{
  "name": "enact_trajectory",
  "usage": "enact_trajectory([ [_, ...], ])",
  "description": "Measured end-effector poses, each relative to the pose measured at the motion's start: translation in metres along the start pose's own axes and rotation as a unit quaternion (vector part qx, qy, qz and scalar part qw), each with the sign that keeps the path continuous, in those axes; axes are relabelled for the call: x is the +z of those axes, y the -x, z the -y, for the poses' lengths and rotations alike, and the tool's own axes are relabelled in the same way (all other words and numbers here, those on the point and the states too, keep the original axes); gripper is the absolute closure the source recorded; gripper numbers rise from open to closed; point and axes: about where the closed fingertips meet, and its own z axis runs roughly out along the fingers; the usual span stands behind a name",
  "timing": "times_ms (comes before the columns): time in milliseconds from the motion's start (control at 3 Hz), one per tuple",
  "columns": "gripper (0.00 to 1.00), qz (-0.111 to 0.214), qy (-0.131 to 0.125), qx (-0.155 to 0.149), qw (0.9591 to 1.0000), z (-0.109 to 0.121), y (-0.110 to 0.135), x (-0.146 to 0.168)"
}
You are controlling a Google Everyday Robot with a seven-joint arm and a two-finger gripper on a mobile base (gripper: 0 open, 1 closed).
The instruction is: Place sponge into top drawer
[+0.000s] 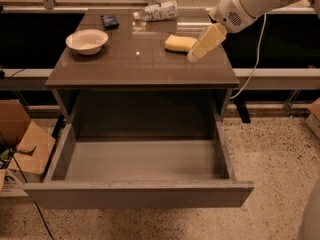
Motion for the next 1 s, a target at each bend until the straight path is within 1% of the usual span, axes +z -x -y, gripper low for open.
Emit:
enact_trajectory([
  [333,0.0,0.02,-0.013,0.029,0.9993,0.009,0.003,0.016],
  [667,0.0,0.047,-0.024,0.075,0.9958,0.028,0.009,0.047],
  [1000,0.0,0.067,-0.028,0.11,0.9913,0.047,0.011,0.077],
])
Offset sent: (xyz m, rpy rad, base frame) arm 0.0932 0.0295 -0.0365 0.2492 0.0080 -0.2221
